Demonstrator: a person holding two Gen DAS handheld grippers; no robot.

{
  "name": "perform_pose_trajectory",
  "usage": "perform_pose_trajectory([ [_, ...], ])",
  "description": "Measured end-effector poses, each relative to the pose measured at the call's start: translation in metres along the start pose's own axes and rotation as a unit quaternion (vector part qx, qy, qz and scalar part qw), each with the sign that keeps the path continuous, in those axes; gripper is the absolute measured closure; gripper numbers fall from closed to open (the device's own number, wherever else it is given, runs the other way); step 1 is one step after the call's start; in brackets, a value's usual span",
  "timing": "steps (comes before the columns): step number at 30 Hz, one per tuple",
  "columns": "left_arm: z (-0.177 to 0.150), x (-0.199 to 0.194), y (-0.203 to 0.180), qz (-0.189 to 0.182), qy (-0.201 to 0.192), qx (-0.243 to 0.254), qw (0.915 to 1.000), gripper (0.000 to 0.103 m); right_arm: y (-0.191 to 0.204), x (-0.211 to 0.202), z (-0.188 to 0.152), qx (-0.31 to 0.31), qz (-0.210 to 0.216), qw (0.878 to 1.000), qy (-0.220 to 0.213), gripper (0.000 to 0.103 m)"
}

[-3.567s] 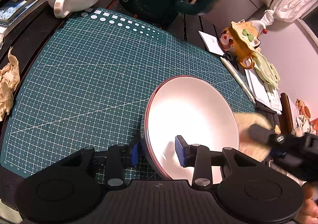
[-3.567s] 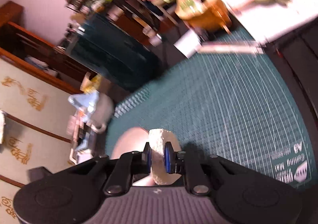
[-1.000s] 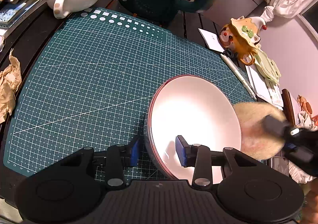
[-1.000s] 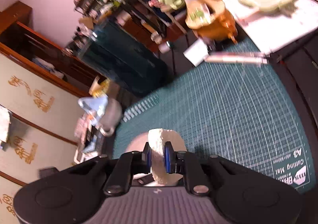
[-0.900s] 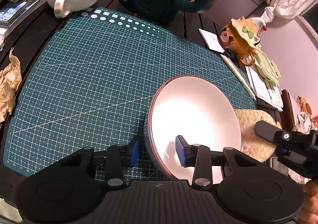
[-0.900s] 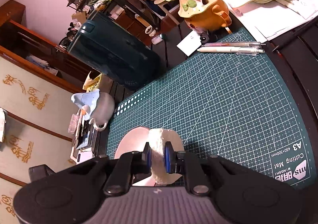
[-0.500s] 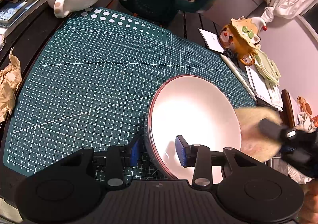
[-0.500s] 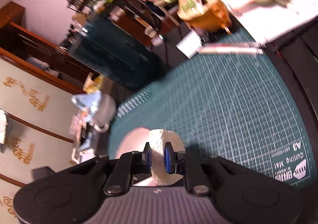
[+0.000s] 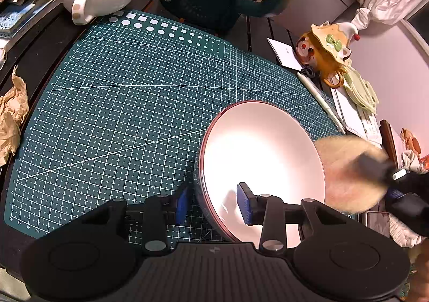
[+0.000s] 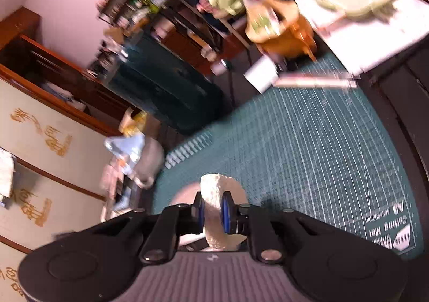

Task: Clean bowl
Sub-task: 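Hold the bowl with the left tool while the right tool wipes its outer wall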

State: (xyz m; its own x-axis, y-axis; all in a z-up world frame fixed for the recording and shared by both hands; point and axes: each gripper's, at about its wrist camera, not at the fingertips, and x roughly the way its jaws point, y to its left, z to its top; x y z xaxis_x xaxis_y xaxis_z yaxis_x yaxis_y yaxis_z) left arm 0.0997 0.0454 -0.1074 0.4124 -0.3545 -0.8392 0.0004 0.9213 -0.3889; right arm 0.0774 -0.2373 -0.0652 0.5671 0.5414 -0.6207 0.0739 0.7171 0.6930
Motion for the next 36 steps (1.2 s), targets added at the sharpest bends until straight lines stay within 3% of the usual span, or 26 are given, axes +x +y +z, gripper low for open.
perform_pose_trajectory([
  [2, 0.0, 0.0, 0.0, 0.0, 0.0, -0.001, 1.0, 0.066, 0.0, 0.004, -0.001, 0.003, -0.004, 1.0, 0.009, 0.091],
  [5, -0.002, -0.001, 0.0, 0.0, -0.001, 0.0, 1.0, 0.066, 0.009, -0.015, 0.004, -0.009, 0.024, 0.999, -0.025, 0.091],
  [11, -0.002, -0.002, 0.002, 0.0, -0.002, 0.0, 1.0, 0.066, -0.002, 0.003, 0.001, 0.005, 0.001, 1.0, 0.005, 0.091],
  [16, -0.004, -0.003, 0.006, 0.0, -0.002, 0.001, 1.0, 0.066, 0.007, -0.016, 0.005, -0.007, 0.027, 0.999, -0.026, 0.091],
  [20, -0.008, -0.006, 0.011, 0.001, -0.002, 0.001, 1.0, 0.066, 0.001, 0.0, 0.0, -0.003, 0.006, 1.0, -0.003, 0.091],
  [27, -0.005, -0.005, 0.004, 0.002, -0.001, 0.002, 1.0, 0.066, 0.005, -0.016, 0.004, -0.005, 0.022, 0.999, -0.027, 0.091],
  [31, -0.003, -0.003, 0.0, 0.002, -0.001, -0.001, 1.0, 0.066, -0.002, 0.005, -0.002, -0.002, -0.008, 1.0, 0.007, 0.091],
  [36, -0.002, -0.002, 0.002, 0.002, -0.001, 0.001, 1.0, 0.066, 0.007, -0.014, 0.003, -0.011, 0.022, 0.999, -0.028, 0.091],
])
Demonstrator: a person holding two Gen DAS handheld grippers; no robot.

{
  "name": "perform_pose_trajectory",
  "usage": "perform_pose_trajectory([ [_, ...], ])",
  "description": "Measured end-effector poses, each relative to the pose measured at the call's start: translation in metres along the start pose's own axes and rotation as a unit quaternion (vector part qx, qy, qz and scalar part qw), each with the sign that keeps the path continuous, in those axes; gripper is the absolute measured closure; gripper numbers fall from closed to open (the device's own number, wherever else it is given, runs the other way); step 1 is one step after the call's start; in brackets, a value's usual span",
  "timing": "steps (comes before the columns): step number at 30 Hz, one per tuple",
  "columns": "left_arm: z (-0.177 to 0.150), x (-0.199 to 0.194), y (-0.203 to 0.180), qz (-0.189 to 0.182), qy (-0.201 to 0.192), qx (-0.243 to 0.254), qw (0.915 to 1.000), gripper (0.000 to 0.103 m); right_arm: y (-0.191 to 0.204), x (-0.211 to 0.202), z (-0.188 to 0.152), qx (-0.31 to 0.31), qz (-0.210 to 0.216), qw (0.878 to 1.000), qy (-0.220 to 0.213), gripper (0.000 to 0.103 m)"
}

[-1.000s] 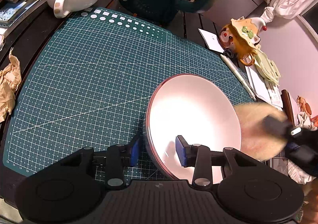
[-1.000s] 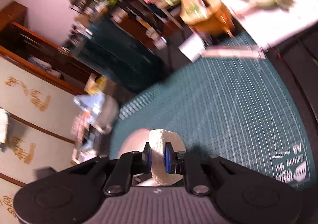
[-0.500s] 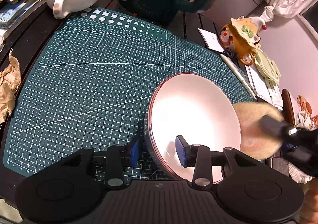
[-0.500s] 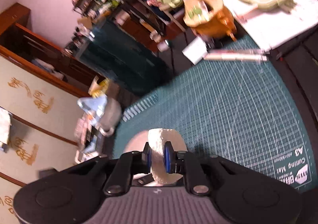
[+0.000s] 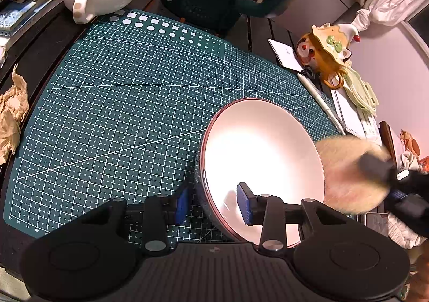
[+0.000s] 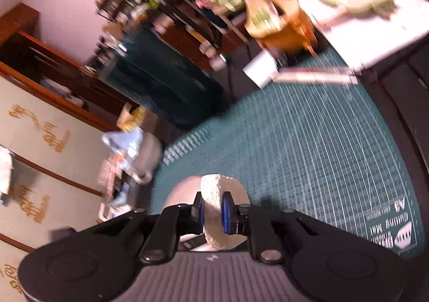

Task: Clean bowl
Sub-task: 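Hold the bowl with the left tool while the right tool wipes its outer wall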

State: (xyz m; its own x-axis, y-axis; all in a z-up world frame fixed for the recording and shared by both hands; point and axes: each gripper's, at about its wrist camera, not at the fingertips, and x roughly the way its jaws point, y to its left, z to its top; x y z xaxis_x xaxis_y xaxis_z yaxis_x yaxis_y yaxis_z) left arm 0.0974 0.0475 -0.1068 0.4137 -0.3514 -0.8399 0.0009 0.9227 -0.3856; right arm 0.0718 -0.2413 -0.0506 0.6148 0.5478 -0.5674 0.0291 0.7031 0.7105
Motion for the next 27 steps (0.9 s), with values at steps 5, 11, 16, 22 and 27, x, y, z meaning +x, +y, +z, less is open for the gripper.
perform_pose_trajectory([
  [5, 0.0, -0.002, -0.001, 0.001, 0.0, -0.001, 1.0, 0.066, -0.009, 0.02, -0.006, 0.008, -0.029, 0.999, 0.034, 0.091],
  [11, 0.001, 0.0, -0.002, 0.002, 0.0, 0.002, 1.0, 0.066, 0.003, 0.002, -0.001, -0.01, -0.004, 1.0, 0.0, 0.091],
  [16, 0.002, 0.001, -0.002, 0.001, 0.0, 0.0, 1.0, 0.066, -0.008, 0.017, -0.006, 0.006, -0.025, 0.999, 0.029, 0.091],
  [22, 0.002, 0.001, -0.001, 0.001, 0.0, 0.0, 1.0, 0.066, 0.002, 0.004, -0.004, -0.012, -0.005, 1.0, 0.002, 0.091],
  [27, 0.001, 0.001, -0.002, 0.001, 0.0, -0.001, 1.0, 0.066, -0.006, 0.016, -0.005, -0.001, -0.028, 0.999, 0.025, 0.091],
])
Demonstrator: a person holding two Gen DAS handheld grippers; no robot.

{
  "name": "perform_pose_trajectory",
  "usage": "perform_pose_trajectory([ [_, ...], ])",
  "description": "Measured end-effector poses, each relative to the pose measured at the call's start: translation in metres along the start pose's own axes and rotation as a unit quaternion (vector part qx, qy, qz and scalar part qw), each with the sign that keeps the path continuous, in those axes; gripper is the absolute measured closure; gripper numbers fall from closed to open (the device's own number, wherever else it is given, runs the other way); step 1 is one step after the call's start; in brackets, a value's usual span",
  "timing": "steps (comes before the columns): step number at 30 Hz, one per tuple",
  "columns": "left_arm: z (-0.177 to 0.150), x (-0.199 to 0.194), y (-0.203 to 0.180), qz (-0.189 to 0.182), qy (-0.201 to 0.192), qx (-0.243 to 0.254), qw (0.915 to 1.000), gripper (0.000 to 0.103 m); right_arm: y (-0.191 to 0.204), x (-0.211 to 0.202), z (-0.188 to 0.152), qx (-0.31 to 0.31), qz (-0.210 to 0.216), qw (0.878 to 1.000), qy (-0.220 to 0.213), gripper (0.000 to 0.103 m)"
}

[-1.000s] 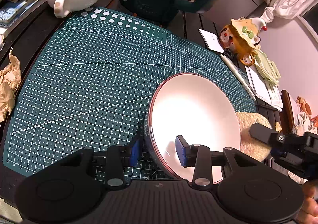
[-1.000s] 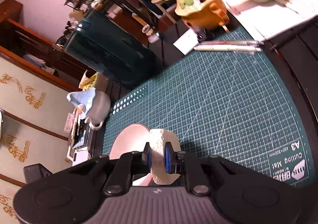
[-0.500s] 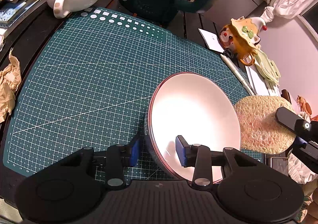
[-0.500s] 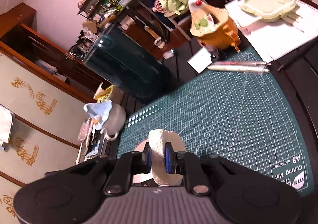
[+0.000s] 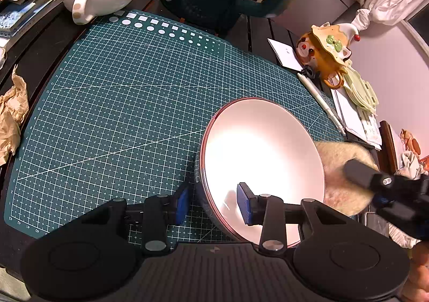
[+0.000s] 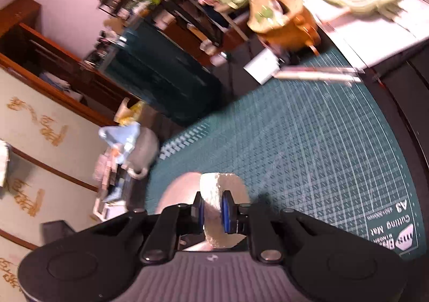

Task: Clean bowl
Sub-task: 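Hold the bowl with the left tool while the right tool wipes its outer wall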

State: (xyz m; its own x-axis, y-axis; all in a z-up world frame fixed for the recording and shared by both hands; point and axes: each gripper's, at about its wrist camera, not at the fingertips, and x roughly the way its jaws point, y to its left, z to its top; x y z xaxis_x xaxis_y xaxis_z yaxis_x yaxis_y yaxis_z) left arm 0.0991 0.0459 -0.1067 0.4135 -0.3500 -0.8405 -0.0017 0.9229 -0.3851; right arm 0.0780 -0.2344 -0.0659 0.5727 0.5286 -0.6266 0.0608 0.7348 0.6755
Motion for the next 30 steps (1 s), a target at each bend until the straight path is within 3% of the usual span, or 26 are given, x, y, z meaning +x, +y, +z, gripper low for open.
perform_pose_trajectory([
  [5, 0.0, 0.0, 0.0, 0.0, 0.0, 0.001, 1.0, 0.066, 0.006, -0.018, 0.005, -0.004, 0.029, 0.999, -0.029, 0.091],
  [10, 0.001, 0.0, 0.0, 0.0, 0.0, 0.0, 1.0, 0.066, -0.005, 0.008, -0.001, 0.01, 0.0, 1.0, 0.012, 0.091],
  [17, 0.0, 0.0, 0.0, 0.0, 0.0, 0.001, 1.0, 0.066, 0.005, -0.012, 0.003, 0.002, 0.03, 0.999, -0.023, 0.091],
  [21, 0.0, 0.0, 0.0, 0.0, 0.0, 0.0, 1.0, 0.066, -0.002, 0.005, -0.002, 0.007, 0.005, 1.0, 0.006, 0.091],
  [27, -0.001, 0.0, 0.0, 0.001, 0.0, 0.002, 1.0, 0.066, 0.003, -0.013, 0.004, 0.008, 0.029, 0.999, -0.025, 0.091],
  [30, -0.001, 0.0, 0.0, 0.001, 0.0, 0.001, 1.0, 0.066, -0.003, 0.0, -0.001, 0.016, 0.012, 1.0, 0.005, 0.09],
])
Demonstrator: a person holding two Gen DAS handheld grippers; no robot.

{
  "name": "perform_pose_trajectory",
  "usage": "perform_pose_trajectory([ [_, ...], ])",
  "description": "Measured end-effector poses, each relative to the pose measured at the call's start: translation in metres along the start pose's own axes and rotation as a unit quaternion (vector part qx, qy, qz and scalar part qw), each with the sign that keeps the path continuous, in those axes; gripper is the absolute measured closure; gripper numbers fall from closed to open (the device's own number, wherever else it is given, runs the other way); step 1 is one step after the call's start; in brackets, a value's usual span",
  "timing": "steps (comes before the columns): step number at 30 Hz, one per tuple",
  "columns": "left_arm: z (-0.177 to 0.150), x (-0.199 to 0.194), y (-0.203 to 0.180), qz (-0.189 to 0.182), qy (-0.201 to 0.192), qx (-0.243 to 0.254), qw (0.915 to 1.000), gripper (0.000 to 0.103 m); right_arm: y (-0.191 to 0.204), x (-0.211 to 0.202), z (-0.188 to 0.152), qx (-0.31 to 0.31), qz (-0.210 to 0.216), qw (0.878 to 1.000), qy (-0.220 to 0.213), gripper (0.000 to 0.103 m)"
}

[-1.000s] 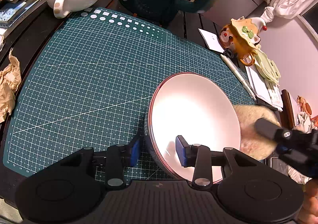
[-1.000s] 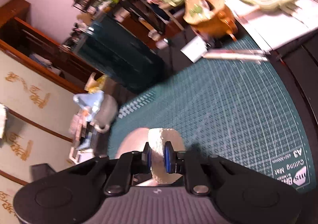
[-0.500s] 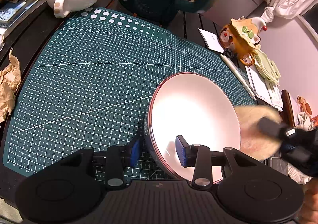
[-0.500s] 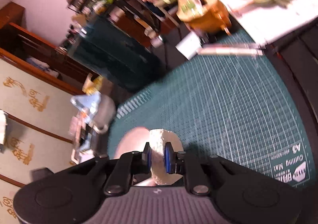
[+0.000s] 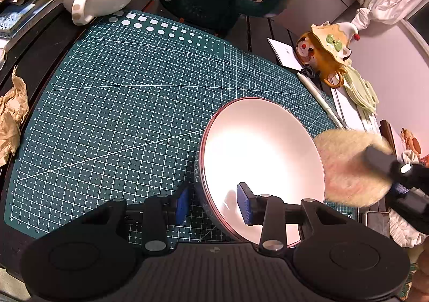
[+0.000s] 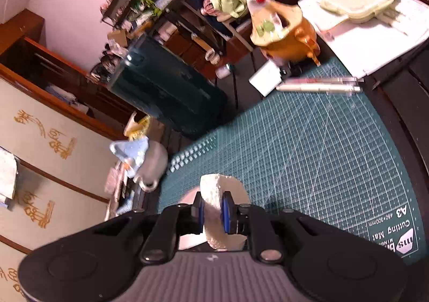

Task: Clean bowl
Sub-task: 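Hold the bowl with the left tool while the right tool wipes its outer wall, then hold the bowl with the left tool while the right tool scrubs its outer side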

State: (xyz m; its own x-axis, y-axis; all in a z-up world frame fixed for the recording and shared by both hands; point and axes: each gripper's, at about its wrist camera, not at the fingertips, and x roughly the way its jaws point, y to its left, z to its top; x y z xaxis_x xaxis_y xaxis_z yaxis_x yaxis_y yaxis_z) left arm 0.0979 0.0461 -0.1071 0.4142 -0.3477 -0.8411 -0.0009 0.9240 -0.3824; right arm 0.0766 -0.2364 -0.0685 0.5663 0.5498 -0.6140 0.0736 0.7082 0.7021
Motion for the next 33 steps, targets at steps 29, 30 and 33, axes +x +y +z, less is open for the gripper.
perform_pose_trajectory([
  [29, 0.003, -0.005, 0.004, -0.019, -0.001, -0.033, 0.9993, 0.066, -0.001, -0.005, 0.002, 0.0, 0.014, 1.0, -0.007, 0.09],
  [30, 0.002, -0.004, 0.004, -0.02, 0.001, -0.033, 0.9992, 0.066, -0.003, -0.002, 0.002, 0.002, 0.013, 1.0, -0.003, 0.09],
  [33, 0.0, 0.0, 0.005, -0.021, 0.005, -0.032, 0.9993, 0.066, -0.003, -0.003, 0.003, 0.007, 0.008, 1.0, -0.002, 0.09],
])
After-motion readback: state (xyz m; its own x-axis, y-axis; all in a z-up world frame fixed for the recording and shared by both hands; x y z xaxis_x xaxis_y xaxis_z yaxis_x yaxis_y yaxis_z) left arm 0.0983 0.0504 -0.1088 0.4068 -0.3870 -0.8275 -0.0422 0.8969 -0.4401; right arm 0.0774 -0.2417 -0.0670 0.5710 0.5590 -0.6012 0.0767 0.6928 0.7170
